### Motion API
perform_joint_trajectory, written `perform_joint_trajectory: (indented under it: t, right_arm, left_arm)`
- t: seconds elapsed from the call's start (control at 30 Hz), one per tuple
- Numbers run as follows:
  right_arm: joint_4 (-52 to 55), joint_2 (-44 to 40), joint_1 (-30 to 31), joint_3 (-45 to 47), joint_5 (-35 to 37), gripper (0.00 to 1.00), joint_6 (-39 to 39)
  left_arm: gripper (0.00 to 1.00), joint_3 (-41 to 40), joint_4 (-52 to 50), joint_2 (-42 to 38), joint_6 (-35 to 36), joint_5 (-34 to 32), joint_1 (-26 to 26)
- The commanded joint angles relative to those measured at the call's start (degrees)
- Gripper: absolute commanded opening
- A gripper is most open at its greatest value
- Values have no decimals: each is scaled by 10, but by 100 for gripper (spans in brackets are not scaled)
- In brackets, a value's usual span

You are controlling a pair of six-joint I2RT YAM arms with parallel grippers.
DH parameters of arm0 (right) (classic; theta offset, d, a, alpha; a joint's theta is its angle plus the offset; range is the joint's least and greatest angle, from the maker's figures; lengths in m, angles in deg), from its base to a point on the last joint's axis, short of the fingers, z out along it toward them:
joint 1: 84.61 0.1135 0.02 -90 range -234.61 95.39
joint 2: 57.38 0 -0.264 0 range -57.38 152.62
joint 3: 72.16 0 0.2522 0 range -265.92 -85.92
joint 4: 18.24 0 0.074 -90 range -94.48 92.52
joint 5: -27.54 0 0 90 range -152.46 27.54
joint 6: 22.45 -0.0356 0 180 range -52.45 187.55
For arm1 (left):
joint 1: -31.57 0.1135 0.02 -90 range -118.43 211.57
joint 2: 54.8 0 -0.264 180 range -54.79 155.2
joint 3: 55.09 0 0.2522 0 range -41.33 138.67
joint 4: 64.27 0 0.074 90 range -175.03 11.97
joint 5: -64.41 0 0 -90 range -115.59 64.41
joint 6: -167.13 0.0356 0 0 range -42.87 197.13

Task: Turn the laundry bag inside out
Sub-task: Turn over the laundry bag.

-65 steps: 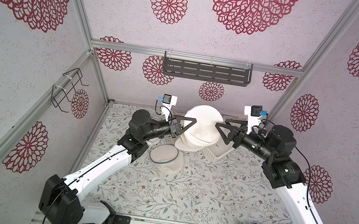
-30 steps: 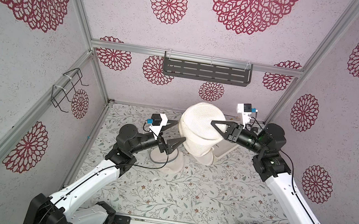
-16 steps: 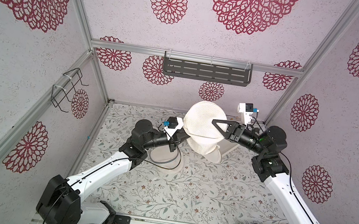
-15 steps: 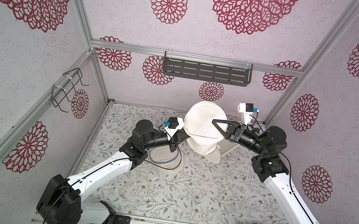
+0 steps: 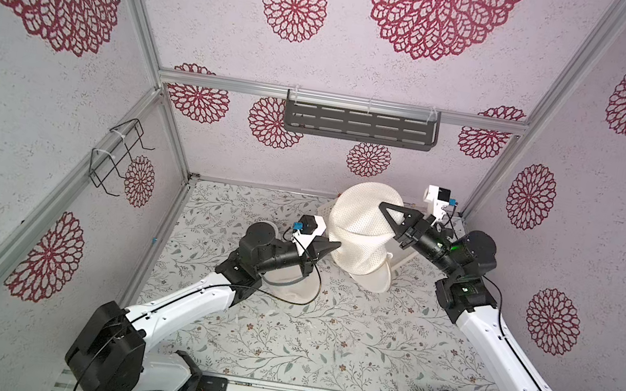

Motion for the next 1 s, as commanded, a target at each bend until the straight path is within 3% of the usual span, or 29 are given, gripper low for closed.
perform_joint_trajectory:
  t: [0.0,0.13,0.27,0.4,0.5,0.6,0.77,0.87,0.97]
  right_arm:
    - [-46,-19,-9,-10,70,0,-46]
    - [-39,-27,-1,-3,105,0,-61]
    - [-5,-38,23,3,160,0,-33]
    - [46,-46,34,14,195,0,2]
    - [106,-58,30,10,216,0,33]
    - [193,-66,17,-16,231,0,87]
    - [288,-64,1,-58,225,0,187]
    - [306,-44,-4,-80,159,0,253]
    - [332,-16,-3,-111,60,0,356]
  left_arm:
    - [0,-6,16,8,54,-100,-30]
    - [0,24,-41,30,144,-199,-67]
    - [1,39,-41,35,163,-142,-95]
    - [23,17,16,8,199,-92,-115]
    - [40,-3,13,-20,228,-142,-111]
    - [50,-36,-24,-60,225,-170,-80]
    - [65,-84,-96,-143,208,-142,-17]
    - [75,-66,-137,-168,142,-107,27]
    - [77,9,-203,-150,43,-47,73]
